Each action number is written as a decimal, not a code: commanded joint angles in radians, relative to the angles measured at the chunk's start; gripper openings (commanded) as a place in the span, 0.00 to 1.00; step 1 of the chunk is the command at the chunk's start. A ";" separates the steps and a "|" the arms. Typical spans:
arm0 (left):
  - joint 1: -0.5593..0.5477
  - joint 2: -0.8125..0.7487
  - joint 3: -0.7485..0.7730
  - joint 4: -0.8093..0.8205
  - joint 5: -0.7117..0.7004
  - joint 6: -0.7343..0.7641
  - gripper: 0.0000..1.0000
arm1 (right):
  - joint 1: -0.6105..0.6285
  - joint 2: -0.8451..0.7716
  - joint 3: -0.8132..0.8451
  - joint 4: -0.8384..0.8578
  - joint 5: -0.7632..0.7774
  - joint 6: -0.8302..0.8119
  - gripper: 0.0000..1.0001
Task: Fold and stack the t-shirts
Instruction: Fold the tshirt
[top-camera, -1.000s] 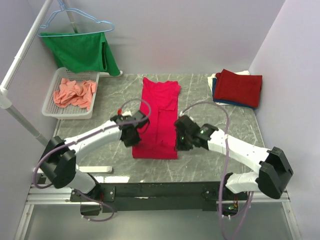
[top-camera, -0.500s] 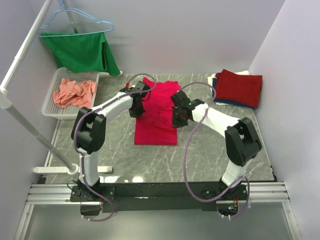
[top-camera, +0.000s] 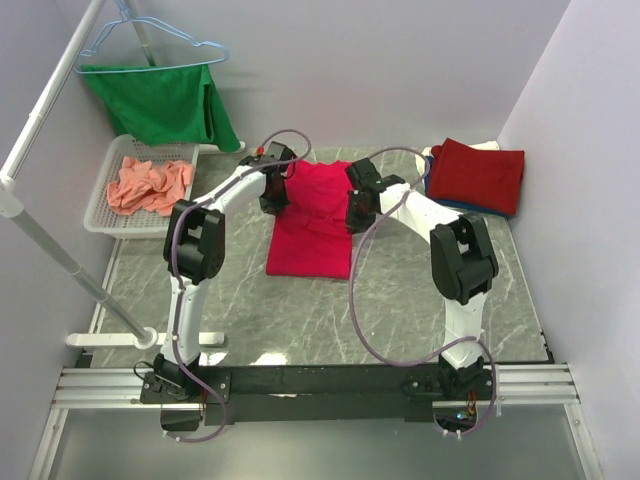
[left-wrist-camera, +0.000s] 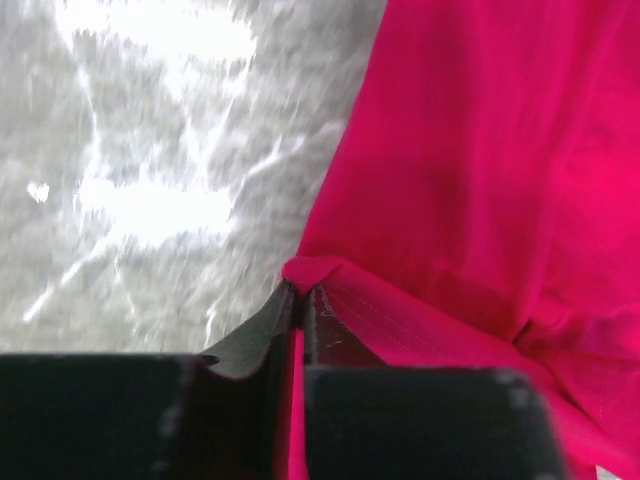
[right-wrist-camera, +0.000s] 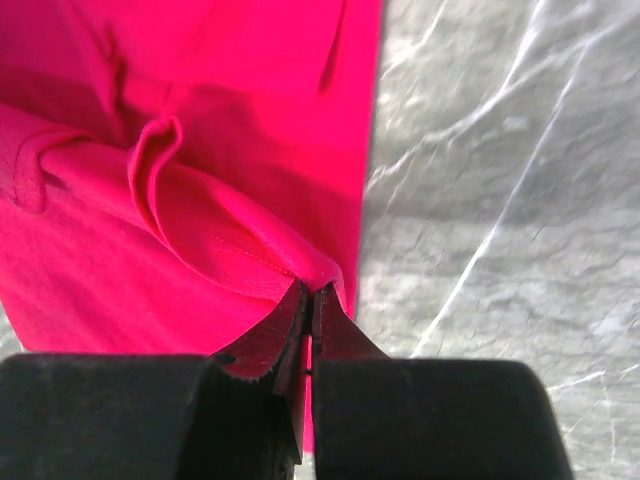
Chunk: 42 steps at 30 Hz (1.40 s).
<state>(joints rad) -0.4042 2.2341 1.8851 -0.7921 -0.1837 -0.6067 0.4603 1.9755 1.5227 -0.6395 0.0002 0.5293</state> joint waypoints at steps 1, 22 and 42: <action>0.031 0.012 0.078 0.025 -0.028 0.076 0.17 | -0.037 0.025 0.083 -0.074 0.066 0.023 0.08; 0.053 -0.396 -0.339 0.274 0.009 0.084 0.41 | 0.010 -0.012 0.093 -0.011 0.056 0.058 0.37; -0.045 -0.122 -0.202 0.194 0.127 0.099 0.07 | 0.068 0.226 0.264 -0.089 0.064 0.032 0.36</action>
<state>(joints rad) -0.4541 2.0850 1.6043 -0.5713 -0.0818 -0.5190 0.5510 2.1300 1.6817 -0.6910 0.0433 0.5793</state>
